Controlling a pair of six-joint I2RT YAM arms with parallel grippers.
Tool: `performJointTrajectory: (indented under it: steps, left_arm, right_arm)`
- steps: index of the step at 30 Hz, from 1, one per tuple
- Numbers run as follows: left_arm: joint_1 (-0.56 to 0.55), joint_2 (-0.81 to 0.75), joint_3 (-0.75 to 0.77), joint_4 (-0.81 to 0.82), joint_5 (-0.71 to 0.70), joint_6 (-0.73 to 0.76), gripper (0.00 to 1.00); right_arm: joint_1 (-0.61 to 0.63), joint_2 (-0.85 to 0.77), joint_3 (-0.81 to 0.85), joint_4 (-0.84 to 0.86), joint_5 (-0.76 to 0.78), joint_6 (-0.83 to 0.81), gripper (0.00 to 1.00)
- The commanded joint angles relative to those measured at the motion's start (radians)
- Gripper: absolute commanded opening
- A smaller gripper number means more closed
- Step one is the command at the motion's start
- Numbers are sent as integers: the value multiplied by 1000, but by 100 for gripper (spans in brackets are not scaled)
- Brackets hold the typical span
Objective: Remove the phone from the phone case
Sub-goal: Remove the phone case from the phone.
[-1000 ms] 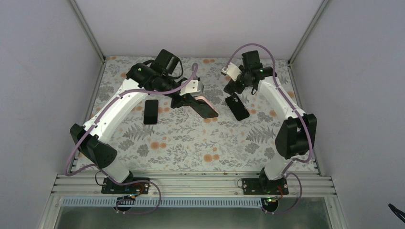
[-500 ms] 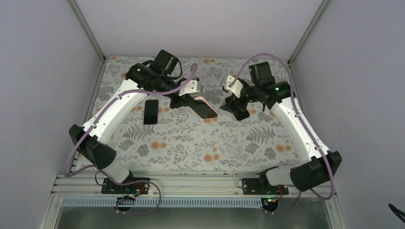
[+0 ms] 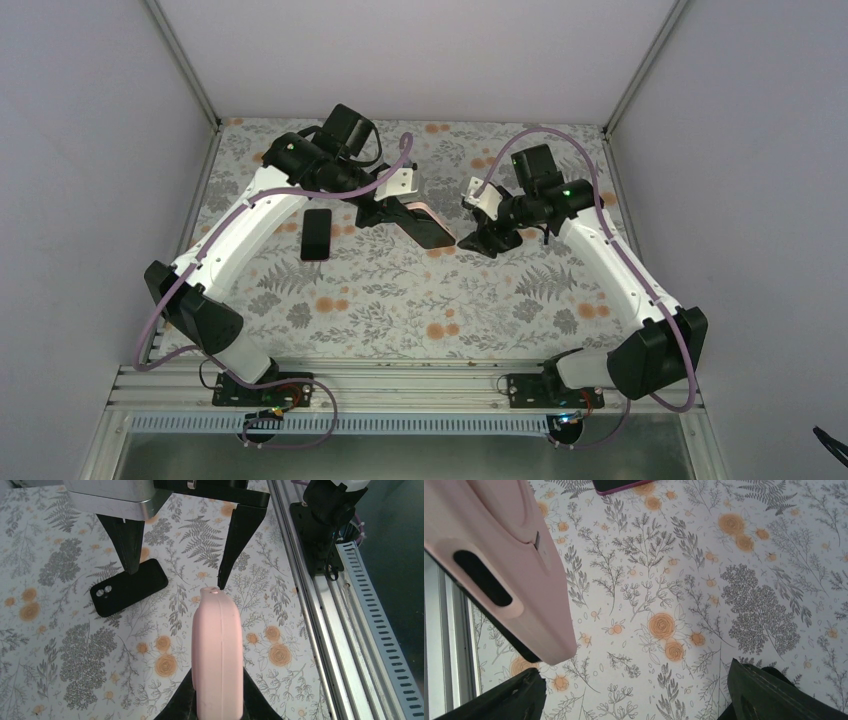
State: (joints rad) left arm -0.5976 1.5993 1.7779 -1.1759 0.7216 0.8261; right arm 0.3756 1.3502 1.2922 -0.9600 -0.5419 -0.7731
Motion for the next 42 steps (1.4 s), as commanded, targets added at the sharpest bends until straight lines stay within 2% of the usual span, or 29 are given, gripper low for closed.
performJointTrajectory:
  steps: [1,33,37,42]
  left_arm:
    - [2,-19,33,33,49,-2,2]
    - [2,-14,40,17,74,18,2]
    - [2,-8,45,15,101,19,2]
    - [2,11,68,-8,217,32,2]
  right_arm:
    - [11,10,-18,48,-35,21,93]
    - [13,74,43,174,28,96,93]
    - [13,74,52,259,72,139,94]
    - [13,123,77,416,120,221,96]
